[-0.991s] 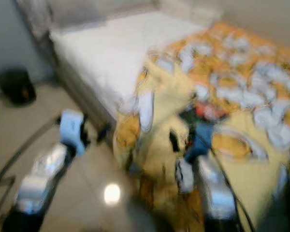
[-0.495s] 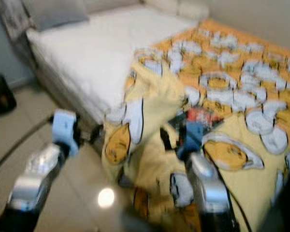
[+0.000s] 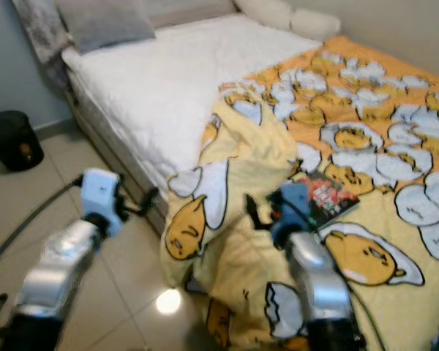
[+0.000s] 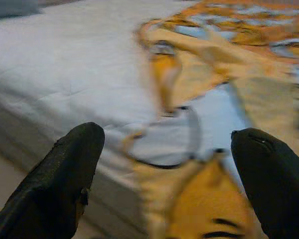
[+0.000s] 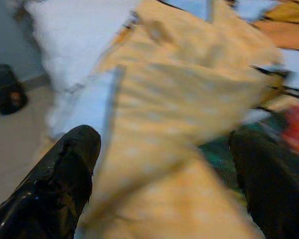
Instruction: Clean up the room
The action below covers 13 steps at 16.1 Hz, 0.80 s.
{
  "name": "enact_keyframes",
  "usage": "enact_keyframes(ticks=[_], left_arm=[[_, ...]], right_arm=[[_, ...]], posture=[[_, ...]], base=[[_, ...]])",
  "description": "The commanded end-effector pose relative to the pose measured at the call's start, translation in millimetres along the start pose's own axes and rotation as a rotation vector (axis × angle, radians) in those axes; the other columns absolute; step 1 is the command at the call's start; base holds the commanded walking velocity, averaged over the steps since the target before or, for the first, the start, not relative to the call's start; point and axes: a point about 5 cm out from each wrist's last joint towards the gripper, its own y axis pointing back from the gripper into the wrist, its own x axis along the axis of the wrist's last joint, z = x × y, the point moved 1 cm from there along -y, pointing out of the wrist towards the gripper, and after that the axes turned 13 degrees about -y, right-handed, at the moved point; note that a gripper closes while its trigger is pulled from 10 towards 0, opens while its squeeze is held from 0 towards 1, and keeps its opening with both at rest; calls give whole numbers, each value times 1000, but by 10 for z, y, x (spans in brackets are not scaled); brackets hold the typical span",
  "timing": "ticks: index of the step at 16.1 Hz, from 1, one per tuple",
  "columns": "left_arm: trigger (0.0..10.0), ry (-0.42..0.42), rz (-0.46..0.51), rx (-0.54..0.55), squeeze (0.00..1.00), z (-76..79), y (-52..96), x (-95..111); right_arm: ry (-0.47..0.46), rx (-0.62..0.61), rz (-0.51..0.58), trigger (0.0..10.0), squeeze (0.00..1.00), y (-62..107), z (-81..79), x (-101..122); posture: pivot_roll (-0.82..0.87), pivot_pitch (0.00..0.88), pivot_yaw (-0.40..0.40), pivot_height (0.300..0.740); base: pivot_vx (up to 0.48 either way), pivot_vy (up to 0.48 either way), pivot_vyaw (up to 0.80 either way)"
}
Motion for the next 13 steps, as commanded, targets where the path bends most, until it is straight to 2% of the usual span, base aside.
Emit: enact_keyframes(ticks=[1,4,7,8,11,12,13], left_arm=[[10000,-15,-4,3,188,-31,8,3],[10000,-20,-6,-5,184,-24,6,3],[10000,-29,-19,-43,180,15,15,-18],[10000,-36,-24,-65,180,40,32,-37],[10000,-36,-25,-93,180,56,42,-40],[10000,-59,-24,-152,184,95,29,-33],[10000,-70,-23,-176,188,113,25,-31]], right_arm=[[-11,5,2,10000,0,-3,-16,8],[-15,0,5,10000,0,-10,-12,14],[-68,-44,-7,10000,0,-9,30,2],[-64,-64,-4,10000,1000,-1,60,2],[-95,-99,18,10000,1000,-6,103,17],[-110,-193,24,10000,1000,-107,209,32],[-139,-227,31,10000,1000,-156,254,48]], posture=[[36,0,-29,740],[36,0,-29,740],[39,0,-26,740],[37,0,-17,740],[30,0,-4,740],[22,0,20,740],[20,0,25,740]], base=[[0,0,0],[0,0,0],[0,0,0],[0,0,0],[0,0,0],[0,0,0],[0,0,0]])
